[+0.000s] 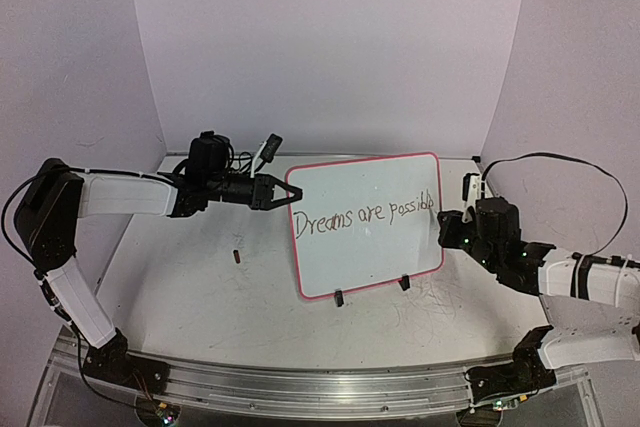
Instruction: Write a sentence on the whiteboard
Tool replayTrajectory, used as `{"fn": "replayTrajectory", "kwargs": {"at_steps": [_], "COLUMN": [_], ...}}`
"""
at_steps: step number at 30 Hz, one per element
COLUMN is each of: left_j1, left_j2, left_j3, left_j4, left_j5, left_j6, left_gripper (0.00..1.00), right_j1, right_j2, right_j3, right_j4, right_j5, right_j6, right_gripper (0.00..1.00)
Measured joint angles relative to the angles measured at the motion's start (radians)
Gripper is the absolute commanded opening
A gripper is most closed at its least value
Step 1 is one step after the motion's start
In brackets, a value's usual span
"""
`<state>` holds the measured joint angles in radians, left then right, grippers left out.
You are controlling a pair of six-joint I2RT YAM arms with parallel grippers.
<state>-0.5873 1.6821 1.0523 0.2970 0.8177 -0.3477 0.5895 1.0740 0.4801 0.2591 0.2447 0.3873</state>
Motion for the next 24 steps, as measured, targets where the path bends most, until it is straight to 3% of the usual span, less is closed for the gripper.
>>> {"fn": "replayTrajectory", "kwargs": {"at_steps": [24], "left_j1": [-0.001], "left_j2": [0.0], "left_j3": [0.0], "left_j4": [0.0], "left_j5": [0.0], "left_j6": [0.003], "left_gripper": [0.0], "right_j1": [0.0], "right_j2": [-0.036], "right_j3": [-0.001], "right_j4": [-0.068], "right_j5": [0.022], "right_j6": [0.018], "right_gripper": [0.0]}}
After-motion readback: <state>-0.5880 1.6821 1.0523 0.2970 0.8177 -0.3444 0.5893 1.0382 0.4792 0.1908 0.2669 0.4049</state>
